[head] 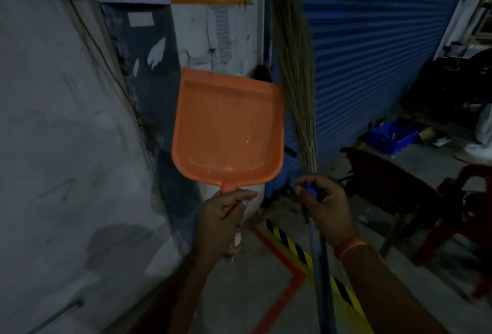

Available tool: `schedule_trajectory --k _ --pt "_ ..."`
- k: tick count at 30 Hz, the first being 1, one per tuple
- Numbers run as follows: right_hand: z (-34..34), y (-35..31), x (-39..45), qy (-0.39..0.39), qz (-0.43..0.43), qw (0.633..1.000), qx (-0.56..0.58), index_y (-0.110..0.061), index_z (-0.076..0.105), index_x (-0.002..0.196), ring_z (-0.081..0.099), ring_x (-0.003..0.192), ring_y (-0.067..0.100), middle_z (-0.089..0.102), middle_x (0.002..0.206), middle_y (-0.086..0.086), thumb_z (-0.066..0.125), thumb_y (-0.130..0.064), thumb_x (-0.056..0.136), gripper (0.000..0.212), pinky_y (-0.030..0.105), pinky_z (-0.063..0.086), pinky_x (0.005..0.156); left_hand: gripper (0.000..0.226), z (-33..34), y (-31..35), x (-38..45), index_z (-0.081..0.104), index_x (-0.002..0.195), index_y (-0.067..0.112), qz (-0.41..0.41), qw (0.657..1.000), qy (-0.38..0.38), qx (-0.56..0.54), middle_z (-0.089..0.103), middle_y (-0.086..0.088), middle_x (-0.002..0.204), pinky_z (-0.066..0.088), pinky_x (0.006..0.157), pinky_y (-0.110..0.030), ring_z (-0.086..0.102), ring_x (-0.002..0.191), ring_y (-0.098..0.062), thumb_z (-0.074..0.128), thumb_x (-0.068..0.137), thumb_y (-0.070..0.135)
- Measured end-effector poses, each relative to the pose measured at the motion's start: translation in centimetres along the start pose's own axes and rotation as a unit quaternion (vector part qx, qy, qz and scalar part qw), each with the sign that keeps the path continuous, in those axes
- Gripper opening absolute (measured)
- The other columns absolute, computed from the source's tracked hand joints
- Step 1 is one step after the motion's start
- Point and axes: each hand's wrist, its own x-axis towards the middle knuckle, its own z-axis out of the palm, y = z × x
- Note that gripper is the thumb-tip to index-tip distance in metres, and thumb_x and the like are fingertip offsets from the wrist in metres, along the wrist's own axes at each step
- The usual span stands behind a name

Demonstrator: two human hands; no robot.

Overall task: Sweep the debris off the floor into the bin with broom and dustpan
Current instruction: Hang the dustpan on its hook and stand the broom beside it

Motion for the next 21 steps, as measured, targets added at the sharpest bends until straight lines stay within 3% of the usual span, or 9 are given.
schedule_trajectory --k 3,5,8,11,14,16,19,21 --pt "-1.2 2.2 6.7 -0.012 -0.014 0.999 0.026 -0.012 0.07 0.093 0.052 0.046 0.032 0.059 0.064 0.017 0.06 -0.003 0.094 0.012 0.036 0.048 0.045 0.031 2.4 -1.4 6.3 0.08 0.098 0.032 -0.013 1.0 0.018 -0.021 0.068 -0.007 0.071 0.05 0.062 -0.033 0.056 0.058 -0.017 0.062 0.098 0.007" --pt "-2.1 4.0 11.4 -0.018 -0.019 0.999 0.042 -0.011 0.069 0.095 0.049 0.047 0.037 0.056 0.063 0.023 0.06 -0.005 0.094 0.011 0.04 0.047 0.046 0.034 4.0 -2.6 10.7 0.08 0.094 0.034 -0.02 0.999 0.025 -0.021 0.055 -0.01 0.058 0.043 0.051 -0.025 0.047 0.05 -0.015 0.061 0.098 0.007" --pt "-3.2 6.5 18.5 -0.021 -0.027 0.998 0.059 -0.013 0.069 0.095 0.048 0.046 0.03 0.056 0.06 0.019 0.06 -0.007 0.094 0.011 0.039 0.045 0.046 0.036 5.9 -4.2 17.3 0.081 0.089 0.036 -0.021 0.999 0.037 -0.017 0.054 -0.013 0.059 0.04 0.046 -0.024 0.046 0.049 -0.014 0.062 0.096 0.006" --pt "-4.0 8.0 25.1 -0.029 -0.022 0.996 0.08 -0.017 0.07 0.096 0.05 0.05 0.028 0.056 0.062 0.019 0.058 -0.012 0.095 0.013 0.045 0.047 0.047 0.035 7.1 -5.2 24.3 0.081 0.088 0.035 -0.009 1.0 0.018 0.018 0.059 0.003 0.058 0.04 0.047 -0.025 0.048 0.048 -0.011 0.064 0.096 0.006" --pt "-5.4 8.8 31.0 -0.044 -0.04 0.995 0.079 -0.017 0.071 0.099 0.052 0.053 0.028 0.058 0.063 0.015 0.056 -0.013 0.097 0.015 0.044 0.048 0.048 0.028 7.6 -4.6 30.0 0.082 0.089 0.03 0.0 0.997 -0.045 0.057 0.061 0.0 0.057 0.038 0.044 -0.022 0.047 0.045 -0.013 0.067 0.094 0.007" --pt "-6.4 9.0 35.0 -0.065 -0.056 0.993 0.083 -0.012 0.069 0.102 0.053 0.05 0.024 0.06 0.062 0.009 0.055 -0.009 0.097 0.015 0.037 0.048 0.046 0.025 7.5 -3.4 33.1 0.082 0.092 0.025 -0.014 0.988 -0.107 0.109 0.07 0.001 0.07 0.039 0.046 -0.022 0.048 0.047 -0.01 0.067 0.094 0.005" --pt "-7.5 9.1 40.8 -0.102 -0.095 0.987 0.085 -0.007 0.068 0.102 0.061 0.058 0.014 0.067 0.076 -0.005 0.055 0.002 0.095 0.018 0.03 0.053 0.051 0.023 6.8 -1.1 37.7 0.082 0.096 0.023 -0.057 0.947 -0.231 0.217 0.072 0.002 0.075 0.041 0.049 -0.023 0.05 0.052 -0.01 0.067 0.093 0.005" --pt "-7.9 9.6 44.4 -0.117 -0.103 0.984 0.082 -0.012 0.07 0.099 0.066 0.064 0.012 0.07 0.083 -0.004 0.057 0.002 0.094 0.02 0.028 0.055 0.053 0.022 6.8 0.8 40.7 0.081 0.101 0.021 -0.073 0.907 -0.306 0.28 0.073 -0.003 0.079 0.043 0.053 -0.023 0.052 0.056 -0.009 0.067 0.094 0.006"
